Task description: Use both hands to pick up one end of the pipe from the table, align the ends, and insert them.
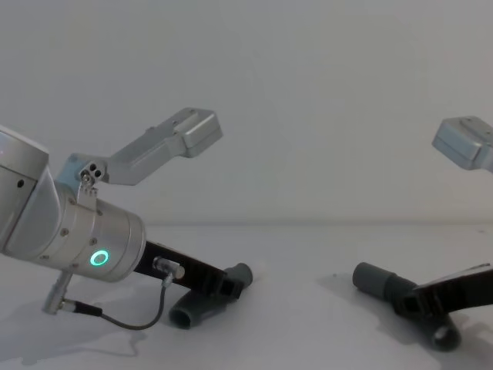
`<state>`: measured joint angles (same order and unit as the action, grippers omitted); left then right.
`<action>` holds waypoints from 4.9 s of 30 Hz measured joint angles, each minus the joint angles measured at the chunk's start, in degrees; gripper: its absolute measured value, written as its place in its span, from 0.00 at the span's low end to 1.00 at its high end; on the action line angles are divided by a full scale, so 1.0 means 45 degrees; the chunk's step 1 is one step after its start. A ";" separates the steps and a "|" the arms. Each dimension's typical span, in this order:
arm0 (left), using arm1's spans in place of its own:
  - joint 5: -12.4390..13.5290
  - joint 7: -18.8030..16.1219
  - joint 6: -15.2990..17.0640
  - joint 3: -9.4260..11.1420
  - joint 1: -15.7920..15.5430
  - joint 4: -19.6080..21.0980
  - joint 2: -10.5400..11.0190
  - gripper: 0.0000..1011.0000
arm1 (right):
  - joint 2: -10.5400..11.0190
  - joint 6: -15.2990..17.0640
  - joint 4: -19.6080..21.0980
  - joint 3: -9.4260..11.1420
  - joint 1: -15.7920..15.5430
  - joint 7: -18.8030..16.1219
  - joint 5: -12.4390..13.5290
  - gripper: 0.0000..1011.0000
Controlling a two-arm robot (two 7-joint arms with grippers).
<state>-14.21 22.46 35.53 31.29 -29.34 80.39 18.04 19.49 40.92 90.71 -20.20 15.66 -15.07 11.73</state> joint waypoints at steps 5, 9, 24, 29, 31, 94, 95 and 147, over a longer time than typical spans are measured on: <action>0.0106 0.0009 -0.0024 0.0062 -0.0026 0.0022 0.0001 0.35 | 0.0006 -0.0052 0.0008 0.0000 -0.0015 -0.0002 -0.0032 0.27; 0.0289 0.0014 -0.0214 0.0181 -0.0080 0.0124 0.0032 0.34 | 0.0052 -0.0325 0.0079 -0.0001 -0.0072 -0.0003 -0.0134 0.27; 0.1002 -0.0012 -0.1208 0.0316 -0.0341 0.0829 0.0414 0.34 | 0.0491 -0.2052 0.0774 0.0068 -0.0285 -0.0100 -0.0639 0.27; 0.1100 0.0211 -0.1565 0.0301 -0.0427 0.0948 0.0580 0.34 | 0.0910 -0.2790 0.1110 0.0074 -0.0328 -0.0442 -0.0822 0.27; 0.1118 0.0376 -0.1750 0.0296 -0.0476 0.0978 0.0692 0.34 | 0.1038 -0.2985 0.1185 0.0074 -0.0332 -0.0593 -0.0859 0.27; -0.0702 0.7151 -0.6617 0.1132 -0.2171 0.0479 0.3087 0.34 | 0.4389 -0.6358 0.2403 -0.0607 0.0096 -0.4949 0.0113 0.27; -0.0718 0.7175 -0.6634 0.1142 -0.2182 0.0473 0.3087 0.34 | 0.4396 -0.6358 0.2412 -0.0622 0.0101 -0.4951 0.0123 0.27; -0.1297 0.7248 -0.6733 0.1746 -0.2266 0.0685 0.3329 0.34 | 0.4928 -0.6321 0.3183 -0.0971 0.0369 -0.4751 0.0771 0.27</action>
<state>-20.05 55.07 5.23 39.15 -39.53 83.47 33.02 41.67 12.47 105.04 -24.57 17.33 -36.45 15.20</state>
